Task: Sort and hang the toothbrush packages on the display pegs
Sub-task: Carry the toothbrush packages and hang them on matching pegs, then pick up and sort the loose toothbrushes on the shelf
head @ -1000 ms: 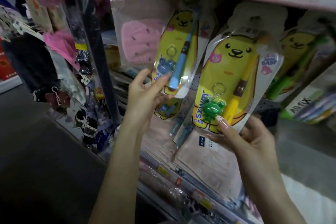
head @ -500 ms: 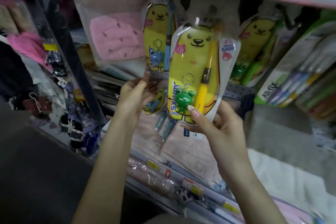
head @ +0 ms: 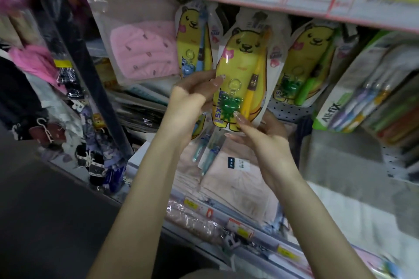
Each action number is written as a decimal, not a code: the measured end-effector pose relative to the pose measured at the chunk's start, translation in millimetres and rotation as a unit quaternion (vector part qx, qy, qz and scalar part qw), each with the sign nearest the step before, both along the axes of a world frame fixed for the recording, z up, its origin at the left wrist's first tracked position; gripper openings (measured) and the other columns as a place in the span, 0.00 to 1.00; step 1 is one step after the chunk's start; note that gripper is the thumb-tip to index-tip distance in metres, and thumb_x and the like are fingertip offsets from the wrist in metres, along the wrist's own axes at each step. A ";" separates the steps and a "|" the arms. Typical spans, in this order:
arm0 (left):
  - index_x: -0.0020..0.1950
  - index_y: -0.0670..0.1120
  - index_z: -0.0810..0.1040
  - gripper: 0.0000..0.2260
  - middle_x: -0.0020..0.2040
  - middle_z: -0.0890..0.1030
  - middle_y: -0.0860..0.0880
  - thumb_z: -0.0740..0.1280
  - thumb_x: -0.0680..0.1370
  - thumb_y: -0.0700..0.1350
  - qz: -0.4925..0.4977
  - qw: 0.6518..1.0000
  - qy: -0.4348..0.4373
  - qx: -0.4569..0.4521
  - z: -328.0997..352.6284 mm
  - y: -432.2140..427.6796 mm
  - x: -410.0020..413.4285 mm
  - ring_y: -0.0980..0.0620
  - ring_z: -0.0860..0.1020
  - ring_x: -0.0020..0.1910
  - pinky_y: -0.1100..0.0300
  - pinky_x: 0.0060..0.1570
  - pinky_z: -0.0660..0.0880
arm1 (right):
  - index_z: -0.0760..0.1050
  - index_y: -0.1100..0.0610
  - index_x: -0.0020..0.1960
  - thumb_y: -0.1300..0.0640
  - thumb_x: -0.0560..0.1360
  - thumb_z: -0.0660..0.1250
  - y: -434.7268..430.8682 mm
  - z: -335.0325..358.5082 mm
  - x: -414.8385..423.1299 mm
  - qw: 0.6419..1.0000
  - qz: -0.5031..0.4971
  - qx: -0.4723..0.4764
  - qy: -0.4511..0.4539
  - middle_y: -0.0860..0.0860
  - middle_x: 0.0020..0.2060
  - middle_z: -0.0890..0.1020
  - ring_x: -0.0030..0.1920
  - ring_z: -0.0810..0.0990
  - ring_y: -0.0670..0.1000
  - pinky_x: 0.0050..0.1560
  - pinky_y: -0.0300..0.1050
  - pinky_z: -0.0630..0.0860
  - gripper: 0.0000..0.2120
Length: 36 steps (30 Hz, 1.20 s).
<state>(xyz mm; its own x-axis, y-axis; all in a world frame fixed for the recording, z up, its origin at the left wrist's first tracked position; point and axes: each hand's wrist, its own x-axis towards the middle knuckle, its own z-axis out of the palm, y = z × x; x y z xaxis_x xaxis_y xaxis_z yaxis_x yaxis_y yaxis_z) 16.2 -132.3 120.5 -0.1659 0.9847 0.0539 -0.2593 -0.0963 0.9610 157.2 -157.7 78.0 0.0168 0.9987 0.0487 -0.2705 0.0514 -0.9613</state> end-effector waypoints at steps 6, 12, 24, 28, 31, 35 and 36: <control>0.41 0.42 0.78 0.03 0.42 0.81 0.41 0.71 0.74 0.38 -0.018 0.999 0.040 0.000 0.1 21.8 7.0 0.47 0.79 0.39 0.55 0.42 0.77 | 0.81 0.59 0.52 0.64 0.73 0.70 15.6 -3.5 9.0 1.000 0.022 -0.013 0.017 0.52 0.45 0.87 0.45 0.86 0.51 0.42 0.44 0.83 0.08; 0.32 0.49 0.81 0.12 0.35 0.82 0.49 0.70 0.75 0.39 -0.028 0.999 0.042 0.005 -6.5 25.2 12.9 0.51 0.78 0.34 0.63 0.34 0.76 | 0.81 0.56 0.53 0.60 0.74 0.71 24.0 -12.1 17.7 1.000 -0.006 -0.019 -0.014 0.51 0.47 0.86 0.49 0.85 0.51 0.49 0.46 0.81 0.08; 0.53 0.37 0.78 0.07 0.47 0.84 0.42 0.67 0.77 0.39 -0.020 0.992 0.017 -0.121 -107.6 12.0 -20.8 0.53 0.84 0.39 0.65 0.37 0.79 | 0.77 0.62 0.55 0.57 0.77 0.66 -6.2 -74.2 31.0 0.986 -0.008 -0.161 0.028 0.60 0.47 0.85 0.47 0.84 0.55 0.46 0.43 0.79 0.09; 0.56 0.41 0.80 0.09 0.54 0.84 0.44 0.65 0.79 0.42 -0.045 0.979 0.012 -0.200 -158.4 6.2 -47.3 0.50 0.84 0.49 0.60 0.45 0.80 | 0.77 0.62 0.51 0.59 0.79 0.63 -21.3 -91.1 24.5 0.978 -0.014 -0.201 0.060 0.62 0.48 0.84 0.48 0.84 0.59 0.45 0.43 0.80 0.07; 0.59 0.39 0.79 0.11 0.56 0.83 0.42 0.66 0.78 0.42 -0.035 0.972 -0.013 -0.231 -184.4 6.3 -62.9 0.46 0.83 0.51 0.58 0.45 0.81 | 0.76 0.63 0.52 0.60 0.79 0.62 -30.2 -98.9 19.2 0.974 -0.001 -0.217 0.063 0.62 0.48 0.84 0.48 0.84 0.60 0.44 0.43 0.80 0.07; 0.60 0.37 0.78 0.12 0.55 0.82 0.40 0.66 0.77 0.40 -0.037 0.971 0.008 -0.237 -199.4 12.9 -73.5 0.43 0.81 0.51 0.57 0.47 0.81 | 0.75 0.64 0.53 0.61 0.80 0.60 -39.2 -108.7 13.0 0.967 -0.007 -0.245 0.061 0.60 0.47 0.85 0.48 0.85 0.59 0.47 0.45 0.80 0.07; 0.59 0.38 0.78 0.12 0.55 0.82 0.39 0.66 0.78 0.40 -0.041 0.971 0.018 -0.236 -200.3 15.9 -74.5 0.43 0.81 0.50 0.57 0.46 0.81 | 0.75 0.64 0.53 0.61 0.80 0.60 -41.8 -111.6 13.1 0.965 -0.016 -0.253 0.063 0.59 0.46 0.86 0.48 0.85 0.58 0.48 0.46 0.80 0.07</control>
<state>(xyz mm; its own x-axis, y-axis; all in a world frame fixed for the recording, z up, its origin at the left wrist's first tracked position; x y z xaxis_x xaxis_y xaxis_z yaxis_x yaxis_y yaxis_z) -58.3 -116.4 -79.9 -0.0921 0.9112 -0.4016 -0.2126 0.3760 0.9019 170.2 -199.5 -33.6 0.0215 0.8928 -0.4500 -0.3926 -0.4064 -0.8250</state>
